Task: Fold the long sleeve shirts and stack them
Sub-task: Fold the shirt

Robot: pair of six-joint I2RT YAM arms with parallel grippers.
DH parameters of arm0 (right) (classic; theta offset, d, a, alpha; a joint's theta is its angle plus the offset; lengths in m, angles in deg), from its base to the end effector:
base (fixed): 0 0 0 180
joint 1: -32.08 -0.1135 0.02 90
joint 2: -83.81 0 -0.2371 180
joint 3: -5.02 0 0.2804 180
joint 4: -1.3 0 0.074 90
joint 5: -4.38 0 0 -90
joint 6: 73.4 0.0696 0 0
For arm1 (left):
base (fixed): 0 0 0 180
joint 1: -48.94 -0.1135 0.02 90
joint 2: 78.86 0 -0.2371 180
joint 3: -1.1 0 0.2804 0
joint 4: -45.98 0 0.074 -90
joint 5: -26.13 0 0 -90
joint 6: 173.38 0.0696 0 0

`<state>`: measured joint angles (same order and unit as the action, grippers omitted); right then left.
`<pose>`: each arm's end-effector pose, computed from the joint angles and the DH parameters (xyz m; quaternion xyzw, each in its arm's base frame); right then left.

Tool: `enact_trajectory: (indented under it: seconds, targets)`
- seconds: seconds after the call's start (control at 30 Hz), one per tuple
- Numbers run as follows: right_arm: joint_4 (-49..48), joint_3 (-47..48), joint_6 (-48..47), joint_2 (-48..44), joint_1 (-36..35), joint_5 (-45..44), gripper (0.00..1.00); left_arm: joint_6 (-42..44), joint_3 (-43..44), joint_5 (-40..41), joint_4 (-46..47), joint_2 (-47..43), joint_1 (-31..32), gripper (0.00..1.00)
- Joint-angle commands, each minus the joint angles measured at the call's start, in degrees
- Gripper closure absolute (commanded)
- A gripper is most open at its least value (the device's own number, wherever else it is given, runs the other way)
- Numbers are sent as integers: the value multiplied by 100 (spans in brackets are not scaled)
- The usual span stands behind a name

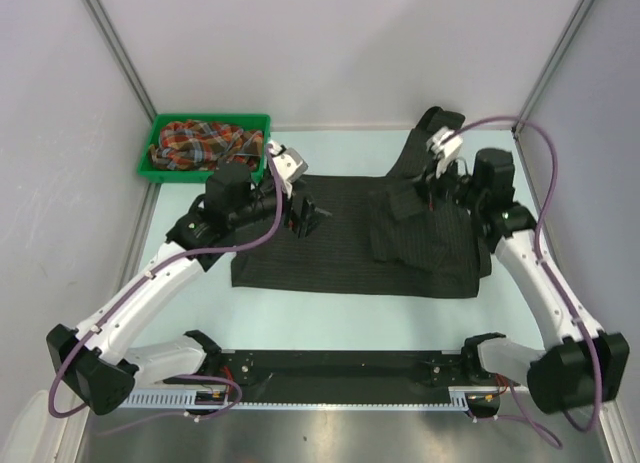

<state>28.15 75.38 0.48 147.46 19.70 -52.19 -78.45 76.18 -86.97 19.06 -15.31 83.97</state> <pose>0.3017 0.1055 0.3132 -0.3529 0.7205 0.2178 0.5558 0.2482 -0.2073 0.3452 0.3803 0.6909 -0.3080 0.5321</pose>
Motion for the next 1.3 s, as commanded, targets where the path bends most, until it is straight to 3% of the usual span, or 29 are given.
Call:
enact_trajectory:
  seconds: [0.0, 0.27, 0.4, 0.6, 0.77, 0.87, 1.07, 1.27]
  targets:
    - [-1142, 852, 777, 829, 499, 128, 100, -230, 539, 728, -387, 139, -92, 1]
    - [-1458, 1996, 189, 2176, 781, 778, 100, -133, 268, 762, -363, 96, -172, 0]
    - [-1784, 2189, -189, 2554, 746, 648, 100, -97, 100, 964, -310, 17, -189, 1]
    - [-1749, 2532, -550, 2740, 930, 586, 100, -53, -32, 1597, -459, 131, -224, 1]
    - [-1486, 2454, -682, 2609, 808, 384, 100, -343, -111, 1597, -556, 315, -426, 1]
    - [-863, 2164, -603, 2355, 519, 60, 100, -658, -102, 1177, -688, 404, -786, 1]
    - [-651, 1039, 169, 1756, -193, -627, 100, -1046, -418, 262, -626, 325, -1322, 1]
    - [-405, 485, 2548, 1448, -379, -768, 100, -1573, -971, -326, -311, 219, -1384, 1]
